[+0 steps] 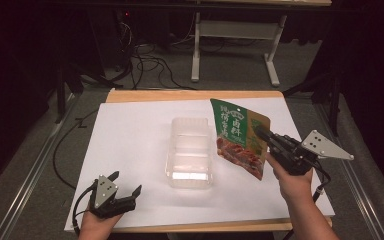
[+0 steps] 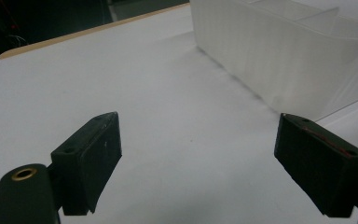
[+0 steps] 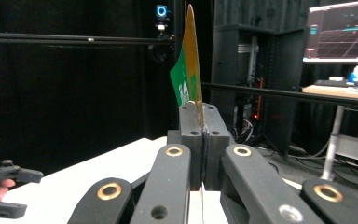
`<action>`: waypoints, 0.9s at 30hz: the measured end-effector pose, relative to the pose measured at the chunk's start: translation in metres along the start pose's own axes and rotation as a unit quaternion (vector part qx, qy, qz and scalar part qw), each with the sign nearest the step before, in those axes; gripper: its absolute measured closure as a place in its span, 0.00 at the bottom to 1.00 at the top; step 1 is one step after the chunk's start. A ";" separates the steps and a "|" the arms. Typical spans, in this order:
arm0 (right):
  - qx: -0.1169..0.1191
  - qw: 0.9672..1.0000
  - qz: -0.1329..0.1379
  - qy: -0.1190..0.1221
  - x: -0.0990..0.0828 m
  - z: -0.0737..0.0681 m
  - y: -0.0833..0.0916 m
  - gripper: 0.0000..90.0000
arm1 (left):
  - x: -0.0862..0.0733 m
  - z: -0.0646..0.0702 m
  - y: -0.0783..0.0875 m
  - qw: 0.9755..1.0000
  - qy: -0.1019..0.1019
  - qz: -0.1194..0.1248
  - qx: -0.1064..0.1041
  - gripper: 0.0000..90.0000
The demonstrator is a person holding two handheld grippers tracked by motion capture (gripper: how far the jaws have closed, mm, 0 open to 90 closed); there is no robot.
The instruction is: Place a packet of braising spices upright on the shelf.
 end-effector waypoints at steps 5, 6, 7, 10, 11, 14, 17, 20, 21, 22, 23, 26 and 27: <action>0.012 1.000 0.006 -0.001 0.003 -0.008 -0.006 1.00 | 0.000 0.000 0.000 1.000 0.000 -0.001 0.000 0.17; 0.014 1.000 0.006 -0.002 0.004 -0.009 -0.007 1.00 | -0.001 0.000 0.000 1.000 0.000 -0.001 -0.001 0.17; 0.016 1.000 0.007 -0.002 0.004 -0.010 -0.008 1.00 | -0.001 -0.001 0.000 1.000 0.000 -0.001 -0.001 0.17; 0.024 1.000 0.009 -0.003 0.005 -0.014 -0.013 1.00 | -0.001 -0.001 0.000 1.000 0.001 0.000 -0.001 0.17; 0.025 1.000 0.009 -0.004 0.005 -0.015 -0.014 1.00 | -0.001 -0.001 0.000 1.000 0.000 0.000 -0.001 0.17; 0.032 0.999 0.008 -0.002 0.005 -0.021 -0.018 1.00 | 0.000 -0.001 0.000 1.000 0.000 0.000 -0.001 0.17; 0.037 0.999 0.011 -0.004 0.005 -0.025 -0.020 1.00 | -0.001 -0.001 0.000 1.000 0.001 -0.001 -0.001 0.17; 0.043 0.999 0.014 -0.007 0.007 -0.028 -0.023 1.00 | -0.001 -0.001 0.000 1.000 0.001 0.000 0.000 0.17; 0.045 0.999 0.017 -0.006 0.007 -0.030 -0.024 1.00 | 0.000 0.000 0.000 1.000 0.001 0.000 0.000 0.17; 0.046 0.999 0.017 -0.008 0.007 -0.031 -0.025 1.00 | 0.000 0.000 0.000 1.000 0.000 0.000 0.000 0.17; 0.049 0.999 0.017 -0.008 0.007 -0.033 -0.026 1.00 | 0.000 0.000 0.000 1.000 0.000 0.000 0.000 0.17; 0.053 0.998 0.016 -0.008 0.007 -0.037 -0.030 1.00 | 0.000 0.000 0.000 1.000 0.000 0.000 0.000 0.17; 0.056 0.998 0.015 -0.009 0.006 -0.039 -0.031 1.00 | 0.000 0.000 0.000 1.000 0.000 0.000 0.000 0.17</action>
Point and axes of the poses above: each handheld gripper's, and its own axes: y roughly backward along the jaws, x roughly out of its top, z roughly to its right, the point moved 4 cm from there along -y, roughly forward along the jaws, and after that the axes turned 9 degrees about -x, right-handed, at the moved point
